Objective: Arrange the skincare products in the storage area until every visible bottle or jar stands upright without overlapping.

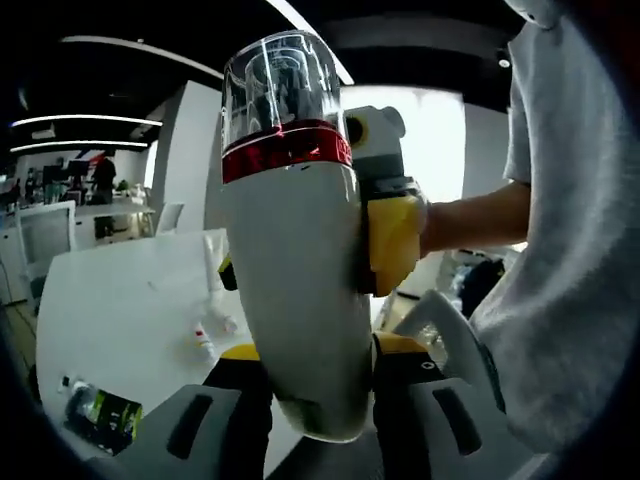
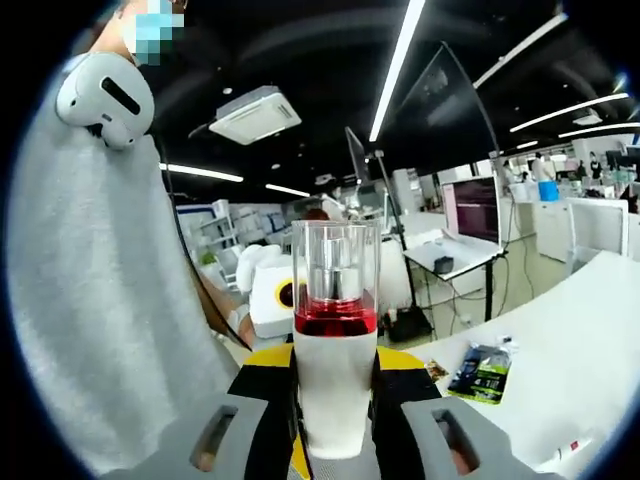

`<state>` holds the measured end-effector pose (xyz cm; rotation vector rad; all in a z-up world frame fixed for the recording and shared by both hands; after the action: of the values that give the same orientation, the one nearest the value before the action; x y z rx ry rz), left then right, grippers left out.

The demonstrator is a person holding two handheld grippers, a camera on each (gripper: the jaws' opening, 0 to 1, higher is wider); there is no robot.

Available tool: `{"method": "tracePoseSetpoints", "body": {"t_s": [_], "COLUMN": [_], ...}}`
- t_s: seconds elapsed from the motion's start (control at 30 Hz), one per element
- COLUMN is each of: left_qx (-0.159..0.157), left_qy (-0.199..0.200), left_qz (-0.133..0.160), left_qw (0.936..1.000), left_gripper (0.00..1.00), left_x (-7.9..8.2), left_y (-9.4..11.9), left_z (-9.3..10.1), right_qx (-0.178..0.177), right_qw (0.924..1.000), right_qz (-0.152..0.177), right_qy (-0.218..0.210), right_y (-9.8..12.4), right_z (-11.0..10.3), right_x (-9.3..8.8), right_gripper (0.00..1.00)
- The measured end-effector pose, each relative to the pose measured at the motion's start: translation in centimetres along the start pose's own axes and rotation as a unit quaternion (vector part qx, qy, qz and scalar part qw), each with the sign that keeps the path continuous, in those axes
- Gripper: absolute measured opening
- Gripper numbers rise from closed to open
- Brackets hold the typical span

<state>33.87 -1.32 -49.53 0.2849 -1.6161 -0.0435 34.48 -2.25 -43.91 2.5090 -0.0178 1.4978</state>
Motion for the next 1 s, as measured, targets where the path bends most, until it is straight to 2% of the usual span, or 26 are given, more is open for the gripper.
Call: {"method": "tracePoseSetpoints", "body": {"t_s": [0.1,0.23,0.3,0.37,0.43,0.47,0.83,1.0], "left_qx": [-0.003,0.019,0.024,0.023,0.004,0.015,0.025,0.062], "left_qy": [0.003,0.004,0.012,0.016,0.03,0.03,0.055,0.045], "left_qz": [0.004,0.011,0.015,0.017,0.011,0.011,-0.02,-0.046], "left_qw": [1.0,0.9998,0.9995,0.9995,0.9995,0.9994,0.998,0.9961], "left_gripper": [0.39,0.52,0.53,0.49,0.4,0.4,0.39,0.39], "left_x": [0.1,0.3,0.4,0.4,0.3,0.2,-0.6,-1.3], "left_y": [0.0,0.1,0.2,0.4,0.4,0.4,0.9,1.1], "left_z": [0.0,-0.7,-1.0,-1.1,-0.7,-1.1,-1.5,-2.3], "right_qx": [0.014,0.03,0.033,0.035,0.037,0.04,0.052,0.05], "right_qw": [0.9999,0.9996,0.9995,0.9994,0.9992,0.9991,0.9982,0.9983], "right_qz": [0.0,0.004,0.006,0.008,0.013,0.015,0.026,0.026], "right_qy": [0.0,0.0,0.001,0.004,0.005,0.005,-0.011,-0.014], "right_y": [-0.5,-1.3,-1.5,-1.6,-1.6,-1.7,-2.3,-2.9], "right_z": [-0.3,-0.5,-0.6,-0.6,-0.4,-0.4,0.4,0.9], "right_x": [0.1,0.6,0.9,1.1,1.4,1.5,1.2,1.2], "right_gripper": [0.21,0.21,0.21,0.21,0.21,0.21,0.22,0.23]}}
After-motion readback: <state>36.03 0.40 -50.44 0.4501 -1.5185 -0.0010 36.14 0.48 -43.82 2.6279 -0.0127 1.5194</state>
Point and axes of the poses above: the point that each gripper's makers call its tool centre point, and the gripper's own axes: y roughly backward along the fingers, z roughly to its right, x roughly out of its top, the point moved 4 cm from there along y, roughly backward along the fingers, and after that the axes turned 13 degrees about -y, right-handed, at the moved point
